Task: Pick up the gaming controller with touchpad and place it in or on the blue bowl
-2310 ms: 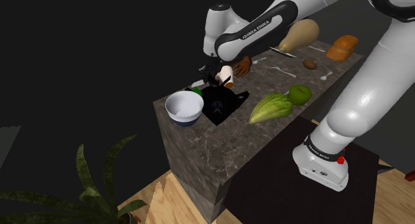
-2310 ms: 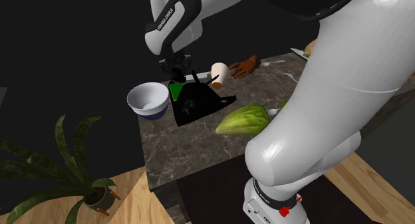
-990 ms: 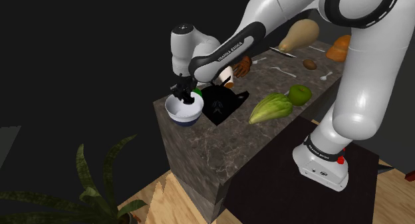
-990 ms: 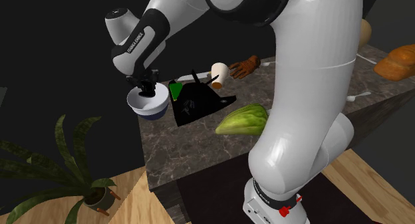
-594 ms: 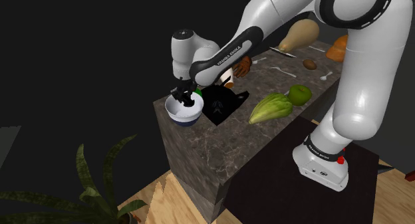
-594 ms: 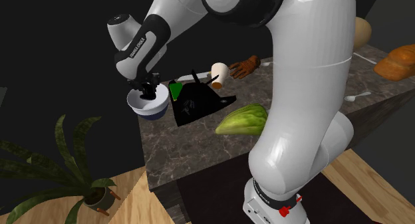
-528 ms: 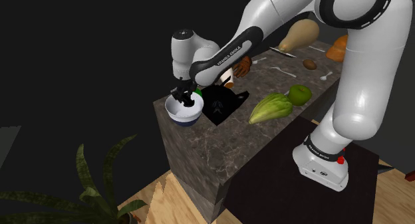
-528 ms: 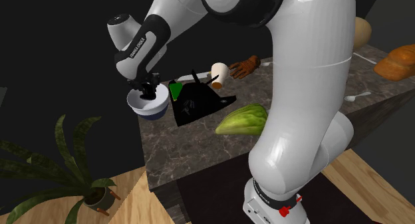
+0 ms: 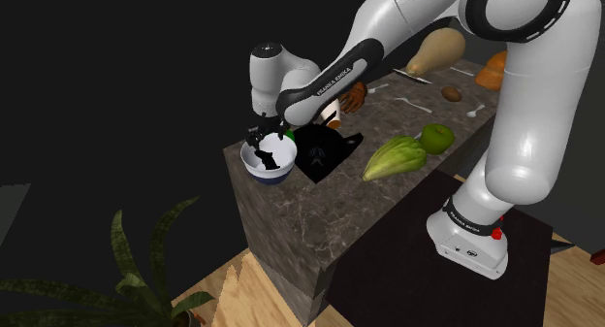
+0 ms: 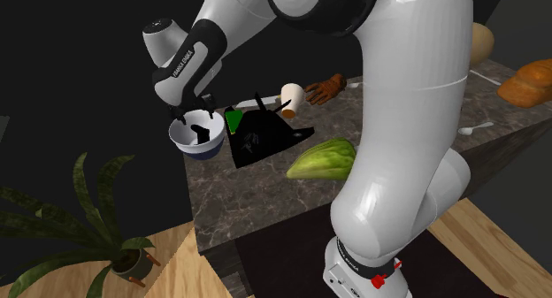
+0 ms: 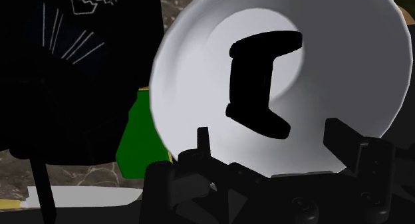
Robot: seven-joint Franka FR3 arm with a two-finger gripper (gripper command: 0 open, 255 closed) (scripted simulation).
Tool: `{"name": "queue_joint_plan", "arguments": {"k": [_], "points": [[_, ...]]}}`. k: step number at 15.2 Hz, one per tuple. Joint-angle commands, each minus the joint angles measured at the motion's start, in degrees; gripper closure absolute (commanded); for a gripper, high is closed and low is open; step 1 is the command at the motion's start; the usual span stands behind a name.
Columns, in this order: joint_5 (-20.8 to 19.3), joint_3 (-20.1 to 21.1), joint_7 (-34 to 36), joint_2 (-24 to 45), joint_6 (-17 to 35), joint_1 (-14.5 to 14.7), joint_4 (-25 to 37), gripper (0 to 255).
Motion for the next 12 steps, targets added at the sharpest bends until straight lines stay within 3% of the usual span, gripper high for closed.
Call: {"name": "queue_joint_plan", "arguments": {"k": [1,4,12], "points": [[1.0,0.6,-0.6,-1.5,-1.3,-0.3,-0.1,0],[3.7,1.9,-2.4,-5.4,-5.1,-0.9,0.2,0],[3.7,1.9,-2.4,-5.4,-5.1,-0.9,0.2,0]]}}
